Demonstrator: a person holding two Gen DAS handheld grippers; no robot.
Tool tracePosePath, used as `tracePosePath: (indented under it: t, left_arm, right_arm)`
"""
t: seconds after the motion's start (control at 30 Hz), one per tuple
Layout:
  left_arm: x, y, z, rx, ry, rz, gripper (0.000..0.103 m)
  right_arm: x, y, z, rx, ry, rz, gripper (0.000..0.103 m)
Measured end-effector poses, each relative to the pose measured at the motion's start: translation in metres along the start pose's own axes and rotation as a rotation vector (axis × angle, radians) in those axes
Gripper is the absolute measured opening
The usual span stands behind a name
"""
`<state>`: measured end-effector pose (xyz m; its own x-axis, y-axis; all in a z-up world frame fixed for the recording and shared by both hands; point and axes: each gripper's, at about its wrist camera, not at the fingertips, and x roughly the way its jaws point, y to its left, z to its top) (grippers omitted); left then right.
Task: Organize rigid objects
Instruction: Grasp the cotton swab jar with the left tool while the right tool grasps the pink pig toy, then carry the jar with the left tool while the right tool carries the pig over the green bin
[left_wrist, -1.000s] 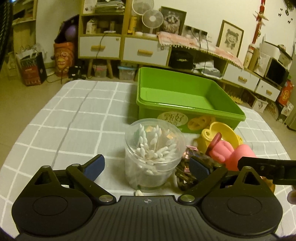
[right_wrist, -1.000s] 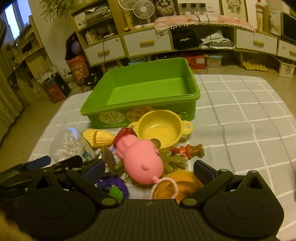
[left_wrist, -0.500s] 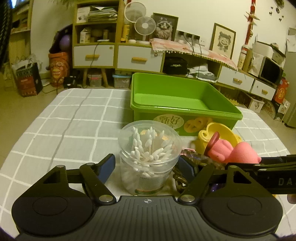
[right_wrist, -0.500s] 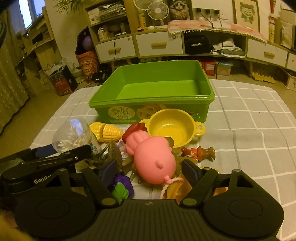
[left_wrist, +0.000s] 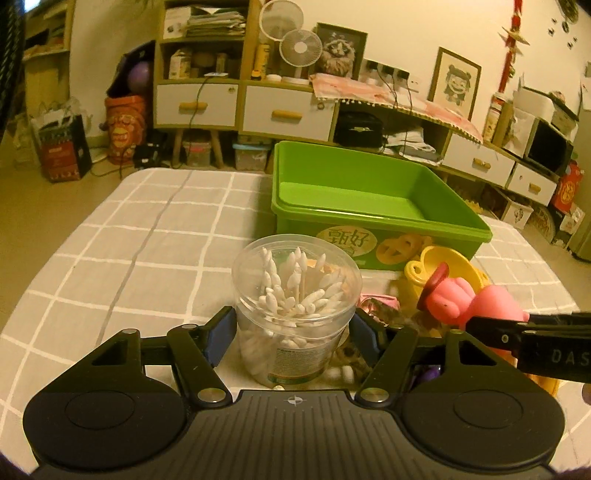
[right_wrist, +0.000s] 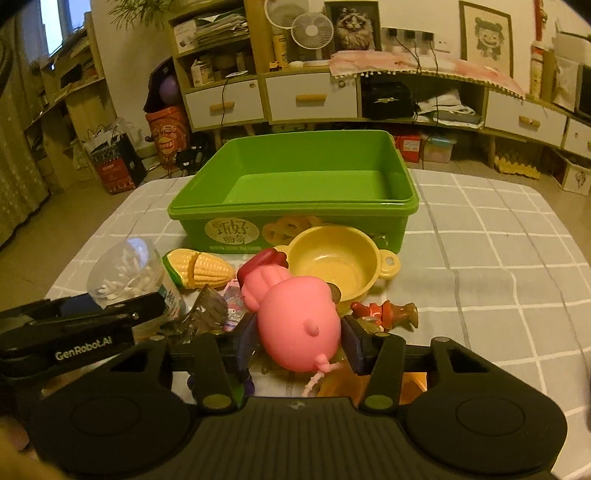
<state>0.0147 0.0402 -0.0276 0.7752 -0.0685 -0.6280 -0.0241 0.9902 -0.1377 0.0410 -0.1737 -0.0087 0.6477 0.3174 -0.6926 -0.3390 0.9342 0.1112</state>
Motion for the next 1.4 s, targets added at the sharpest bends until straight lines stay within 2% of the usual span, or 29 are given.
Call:
tracePosePath:
  t: [0.3,0.73,0.93,1.1,1.4]
  left_arm:
    - [-0.005,0.007,0.006,-0.053,0.012,-0.026,0.070]
    - [-0.021,0.004,0.020,-0.070,-0.027,-0.072,0.070]
    - [-0.024,-0.005,0.031,-0.036,-0.024,-0.110,0.070]
    - [-0.026,-0.015,0.047,0.007,-0.057,-0.121,0.069]
    - [-0.001,-0.023,0.084,0.010,-0.088,-0.129,0.069]
  right_arm:
    - [-0.011,-0.013,0.007,0.120,-0.010,0.098,0.023]
    - [-0.031,-0.028,0.016,0.259,-0.049,0.200,0.023]
    - [-0.044,-0.034,0.031,0.267,-0.082,0.190,0.023]
    - [-0.047,-0.041,0.053,0.276,-0.095,0.189,0.023]
    - [-0.016,-0.059,0.096,0.308,-0.105,0.183,0.023]
